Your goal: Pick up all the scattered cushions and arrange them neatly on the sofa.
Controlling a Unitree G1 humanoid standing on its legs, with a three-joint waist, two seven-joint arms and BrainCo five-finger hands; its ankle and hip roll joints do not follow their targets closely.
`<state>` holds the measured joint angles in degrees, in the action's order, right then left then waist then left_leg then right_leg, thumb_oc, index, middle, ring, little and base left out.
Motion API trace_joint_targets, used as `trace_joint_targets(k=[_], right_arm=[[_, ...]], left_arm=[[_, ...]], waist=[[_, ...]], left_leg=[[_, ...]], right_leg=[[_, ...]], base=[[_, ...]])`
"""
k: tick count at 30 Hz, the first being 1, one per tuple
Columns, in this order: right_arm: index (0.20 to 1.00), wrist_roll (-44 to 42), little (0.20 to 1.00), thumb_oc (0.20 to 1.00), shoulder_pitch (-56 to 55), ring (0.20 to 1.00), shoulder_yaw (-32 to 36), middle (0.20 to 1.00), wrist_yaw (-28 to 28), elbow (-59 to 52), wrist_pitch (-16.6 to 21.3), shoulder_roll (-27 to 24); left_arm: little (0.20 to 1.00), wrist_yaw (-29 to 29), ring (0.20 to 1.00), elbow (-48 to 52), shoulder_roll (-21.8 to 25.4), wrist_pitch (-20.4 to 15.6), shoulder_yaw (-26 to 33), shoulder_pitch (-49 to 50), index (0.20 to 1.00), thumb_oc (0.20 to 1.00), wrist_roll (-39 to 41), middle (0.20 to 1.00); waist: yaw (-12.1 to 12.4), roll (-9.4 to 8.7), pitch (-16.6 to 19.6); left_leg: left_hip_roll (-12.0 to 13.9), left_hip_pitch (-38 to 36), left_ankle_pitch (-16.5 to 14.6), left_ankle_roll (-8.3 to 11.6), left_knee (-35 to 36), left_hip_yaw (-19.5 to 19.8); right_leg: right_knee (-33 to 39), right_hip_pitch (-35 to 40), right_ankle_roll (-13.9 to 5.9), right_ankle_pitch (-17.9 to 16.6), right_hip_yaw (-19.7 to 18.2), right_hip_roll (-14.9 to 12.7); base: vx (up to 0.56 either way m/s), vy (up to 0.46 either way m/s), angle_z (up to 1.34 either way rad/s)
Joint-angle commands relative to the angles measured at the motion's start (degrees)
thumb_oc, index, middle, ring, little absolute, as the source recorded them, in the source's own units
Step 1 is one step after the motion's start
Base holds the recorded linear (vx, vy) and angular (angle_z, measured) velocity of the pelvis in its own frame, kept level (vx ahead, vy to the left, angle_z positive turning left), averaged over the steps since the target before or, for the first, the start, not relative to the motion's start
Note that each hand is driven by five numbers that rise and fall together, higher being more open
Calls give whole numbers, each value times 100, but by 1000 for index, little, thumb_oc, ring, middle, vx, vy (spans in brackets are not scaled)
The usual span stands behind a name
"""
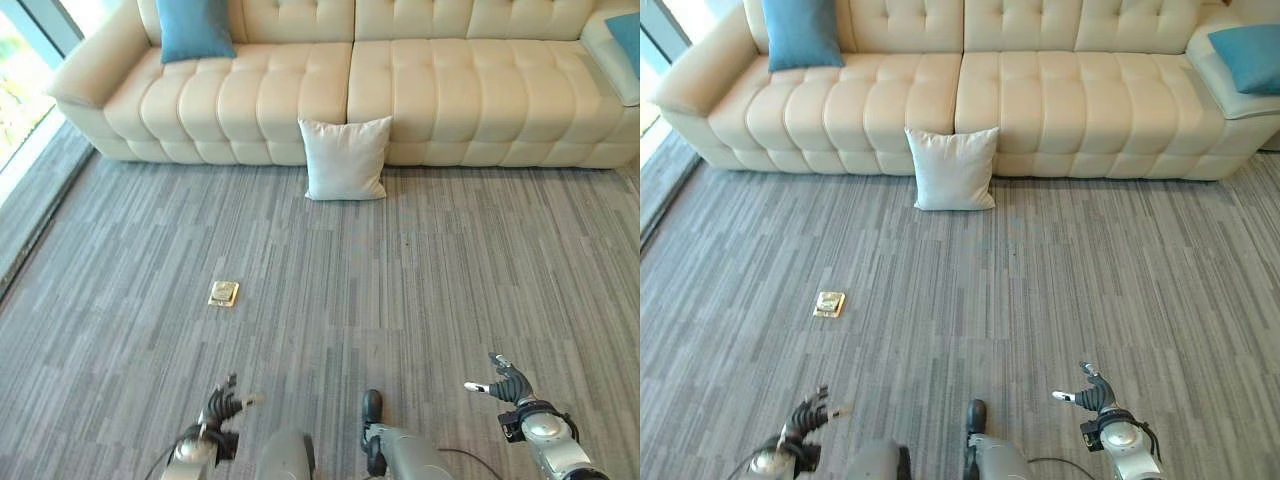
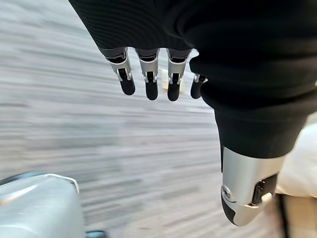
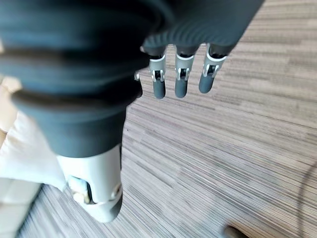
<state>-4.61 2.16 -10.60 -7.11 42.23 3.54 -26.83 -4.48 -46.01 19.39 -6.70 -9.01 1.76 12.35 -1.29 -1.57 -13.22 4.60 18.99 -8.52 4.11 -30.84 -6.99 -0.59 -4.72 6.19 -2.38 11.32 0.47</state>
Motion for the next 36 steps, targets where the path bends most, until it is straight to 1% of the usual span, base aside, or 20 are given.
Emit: trace_joint_targets(k=[1, 3, 5, 7, 11, 12, 13, 15, 16, 17, 18, 19, 22, 23, 26, 28, 30, 32, 34, 36], right_arm=[[1000, -111, 1000, 1000, -80, 1000, 51, 1000, -123, -195, 153, -229], [1000, -84, 1000, 1000, -126, 1000, 88, 1000, -181, -176, 148, -168], [1000, -65, 1000, 1000, -148, 1000, 89, 1000, -178, -175, 139, -163], [1000, 3, 1000, 1000, -169, 1000, 79, 1000, -167, -220, 104, -110], [1000, 99, 1000, 1000, -216, 1000, 103, 1000, -70, -294, 106, -6], [1000, 104, 1000, 1000, -246, 1000, 116, 1000, -58, -298, 95, 54], [1000, 94, 1000, 1000, -264, 1000, 109, 1000, -57, -298, 123, 99], [1000, 93, 1000, 1000, -251, 1000, 53, 1000, -10, -327, 121, 220], [1000, 113, 1000, 1000, -145, 1000, -40, 1000, -20, -401, 119, 268], [1000, 113, 1000, 1000, -144, 1000, -40, 1000, -20, -401, 119, 269], [1000, 132, 1000, 1000, -91, 1000, -93, 1000, -24, -445, 119, 318], [1000, 155, 1000, 1000, -34, 1000, -139, 1000, -22, -470, 116, 335], [1000, 119, 1000, 1000, -57, 1000, -149, 1000, 34, -514, 112, 309], [1000, 111, 1000, 1000, -60, 1000, -138, 1000, 36, -495, 98, 301], [1000, 98, 1000, 1000, -75, 1000, -88, 1000, 28, -422, 40, 272], [1000, 112, 1000, 1000, -105, 1000, -66, 1000, 47, -360, 11, 272], [1000, 160, 1000, 1000, -123, 1000, -74, 1000, 82, -345, -8, 255], [1000, 218, 1000, 1000, -163, 1000, -98, 1000, 123, -323, -24, 234], [1000, 209, 1000, 1000, -309, 1000, -100, 1000, 218, -429, -5, 176], [1000, 184, 1000, 1000, -375, 1000, -72, 1000, 248, -479, -13, 173]], left_arm=[[1000, -30, 1000, 176, 247, -65, -25, 17, 1000, 1000, -129, 1000], [1000, -47, 1000, 127, 251, -34, -24, 36, 1000, 1000, -213, 1000], [1000, -50, 1000, 102, 263, -27, -7, 51, 1000, 1000, -228, 1000], [1000, -48, 1000, 98, 287, 1, 43, 105, 1000, 1000, -266, 1000], [1000, -23, 1000, 118, 345, 29, 138, 178, 1000, 1000, -285, 1000], [1000, -11, 1000, 117, 353, 46, 130, 179, 1000, 1000, -315, 1000], [1000, -7, 1000, 111, 378, 20, 126, 183, 1000, 1000, -335, 1000], [1000, -2, 1000, 67, 433, 42, 100, 129, 1000, 1000, -368, 1000], [1000, -42, 1000, 171, 535, 61, 81, 76, 1000, 1000, -342, 1000], [1000, -42, 1000, 171, 536, 61, 82, 76, 1000, 1000, -342, 1000], [1000, -63, 1000, 200, 571, 65, 62, 36, 1000, 1000, -349, 1000], [1000, -62, 1000, 192, 585, 82, 51, -24, 1000, 1000, -374, 1000], [1000, -41, 1000, 138, 567, 54, 13, -61, 1000, 1000, -420, 1000], [1000, -39, 1000, 121, 555, 56, 14, -64, 1000, 1000, -421, 1000], [1000, -34, 1000, -39, 458, 79, 8, -104, 1000, 1000, -468, 1000], [1000, -27, 1000, -111, 413, 77, 47, -125, 1000, 1000, -517, 1000], [1000, -27, 1000, -99, 376, 67, 89, -85, 1000, 1000, -521, 1000], [1000, -4, 1000, -89, 346, 75, 124, -25, 1000, 1000, -542, 1000], [1000, 10, 1000, -107, 355, 66, 183, 91, 1000, 1000, -568, 1000], [1000, 26, 1000, -74, 347, 70, 173, 146, 1000, 1000, -563, 1000]], waist=[[131, 64, -176], [214, 65, -131], [223, 34, -86], [355, 57, -44], [466, -81, 162], [482, -134, 212], [515, -252, 279], [527, -400, 286], [484, -374, 153], [487, -377, 150], [427, -356, 73], [386, -269, 15], [149, -191, -87], [91, -193, -123], [-105, -243, -191], [-188, -306, -173], [-213, -290, -192], [-241, -243, -167], [-376, -232, 5], [-401, -243, 70]], left_leg=[[-46, -126, 1035, -135, 1768, -71], [-87, 55, 1358, -55, 2636, -138], [-119, 131, 1338, -14, 2830, -221], [-37, 270, 1527, -54, 3027, -229], [73, 549, 1702, -76, 2376, -341], [57, 555, 1702, -122, 2091, -364], [8, 577, 1595, -185, 1818, -414], [-148, 324, 1235, -427, 1724, -451], [-150, 8, 946, -639, 1707, -477], [-152, 6, 943, -640, 1706, -482], [-189, -352, 682, -677, 1774, -468], [-125, -616, 699, -735, 1923, -507], [-289, -1326, 455, -686, 2216, -377], [-325, -1494, 364, -660, 2255, -343], [-508, -2064, 51, -537, 2420, -154], [-598, -2298, -110, -473, 2432, -61], [-557, -2516, -240, -388, 2395, -29], [-489, -2764, -301, -313, 2370, 57], [-373, -3311, -369, -170, 2470, 287], [-339, -3344, -313, -112, 2370, 352]], right_leg=[[-295, 344, -815, 700, -266, -285], [-276, 816, -835, 987, -351, -152], [-307, 991, -842, 1173, -422, -160], [-397, 1244, -844, 1320, -594, -102], [-543, 1698, -994, 1412, -768, -238], [-672, 1678, -1045, 1301, -774, -327], [-1000, 1617, -1163, 934, -785, -470], [-2010, 1244, -1382, -109, -869, -741], [-3023, 739, -1443, -815, -813, -906], [-3029, 737, -1445, -812, -818, -910], [-3420, 417, -1488, -754, -684, -1113], [-3491, 93, -1368, -675, -493, -1172], [-2681, -392, -1265, -57, -98, -1104], [-2288, -508, -1275, -7, 10, -1098], [-741, -768, -1405, -65, 113, -923], [-179, -1005, -1552, -280, 118, -943], [77, -1174, -1613, -397, 402, -1037], [91, -1227, -1642, -506, 460, -1057], [-153, -1286, -1646, -650, 223, -1029], [-222, -1223, -1603, -710, 151, -1028]], base=[[467, 28, 3], [551, 33, -10], [509, 70, -5], [534, 153, 7], [645, 229, -31], [341, 155, -26], [505, 259, -12], [544, 361, -7], [414, 308, -17], [434, 307, -19], [273, 183, 9], [457, 243, -1], [508, 142, 10], [486, 33, 35], [529, -11, 35], [513, -36, 36], [398, -63, 29], [473, -116, 6], [742, -262, 36], [453, -192, 46]])
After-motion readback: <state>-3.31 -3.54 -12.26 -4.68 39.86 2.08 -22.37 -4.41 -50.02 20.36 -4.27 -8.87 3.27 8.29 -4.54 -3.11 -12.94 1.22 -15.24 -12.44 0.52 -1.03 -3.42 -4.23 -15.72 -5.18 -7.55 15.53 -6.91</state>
